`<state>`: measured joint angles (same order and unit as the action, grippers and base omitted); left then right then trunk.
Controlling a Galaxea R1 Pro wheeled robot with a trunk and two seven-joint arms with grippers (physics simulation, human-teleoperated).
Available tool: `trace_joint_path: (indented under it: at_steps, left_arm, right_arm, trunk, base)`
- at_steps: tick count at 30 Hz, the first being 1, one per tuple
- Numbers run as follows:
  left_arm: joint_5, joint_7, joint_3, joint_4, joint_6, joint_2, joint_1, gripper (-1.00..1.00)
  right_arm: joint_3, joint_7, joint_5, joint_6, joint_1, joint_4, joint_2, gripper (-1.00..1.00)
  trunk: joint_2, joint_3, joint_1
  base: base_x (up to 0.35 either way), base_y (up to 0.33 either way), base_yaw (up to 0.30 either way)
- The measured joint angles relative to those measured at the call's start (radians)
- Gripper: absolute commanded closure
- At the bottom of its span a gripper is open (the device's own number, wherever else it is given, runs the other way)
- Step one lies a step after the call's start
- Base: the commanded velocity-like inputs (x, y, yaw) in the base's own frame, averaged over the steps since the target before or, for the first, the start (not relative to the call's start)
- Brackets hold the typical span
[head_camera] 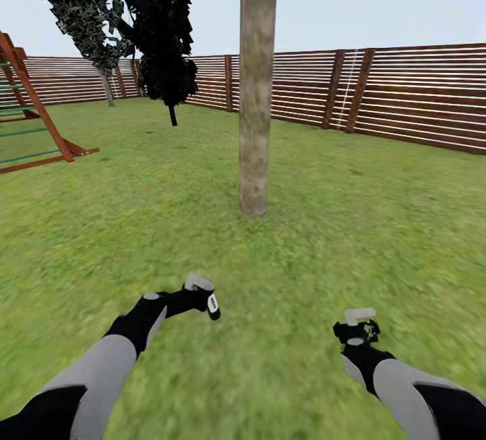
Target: In the garden, pick up the pesticide atomizer on the floor and spray pesticide onto both trees until each tree trunk is fully covered.
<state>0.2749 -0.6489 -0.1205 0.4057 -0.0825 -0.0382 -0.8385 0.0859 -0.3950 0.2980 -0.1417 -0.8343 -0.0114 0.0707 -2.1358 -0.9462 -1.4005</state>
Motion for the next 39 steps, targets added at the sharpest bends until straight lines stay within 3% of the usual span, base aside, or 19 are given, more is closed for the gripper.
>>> trace_joint_path:
  at_steps: [4,7,17,21,36,39]
  left_arm:
    - [-0.051,0.015,-0.002,-0.068,0.048,-0.002,0.000,1.00]
    - [-0.063,0.017,-0.001,-0.079,0.069,-0.003,0.000,1.00]
    - [-0.068,0.018,0.000,-0.083,0.076,-0.023,0.000,1.00]
    - [-0.068,0.018,-0.019,-0.083,0.076,-0.024,0.000,1.00]
    - [-0.068,0.019,-0.034,-0.082,0.075,-0.025,0.000,1.00]
    - [-0.067,0.019,-0.087,-0.081,0.074,-0.023,0.000,1.00]
  right_arm:
    - [-0.001,-0.025,-0.005,-0.035,0.017,-0.026,0.000,-1.00]
    - [-0.001,-0.028,-0.021,-0.042,0.020,-0.029,-0.001,-1.00]
    - [-0.002,-0.030,-0.030,-0.044,0.022,-0.032,-0.005,-1.00]
    - [-0.002,-0.030,-0.030,-0.044,0.022,-0.032,-0.007,-1.00]
    - [-0.002,-0.030,-0.030,-0.044,0.026,-0.036,-0.012,-1.00]
    - [-0.003,-0.029,-0.030,-0.044,0.026,-0.036,-0.016,-1.00]
  trunk:
    - [0.000,0.000,0.000]
    - [0.000,0.000,0.000]
    - [0.000,0.000,0.000]
    - [0.000,0.000,0.000]
    - [0.000,0.000,0.000]
    - [0.000,0.000,0.000]
  base:
    - [0.334,-0.032,0.000]
    - [0.347,-0.053,0.000]
    - [0.350,-0.006,0.000]
    - [0.350,0.000,-0.023]
    - [0.350,0.000,-0.192]
    - [0.350,0.016,-0.021]
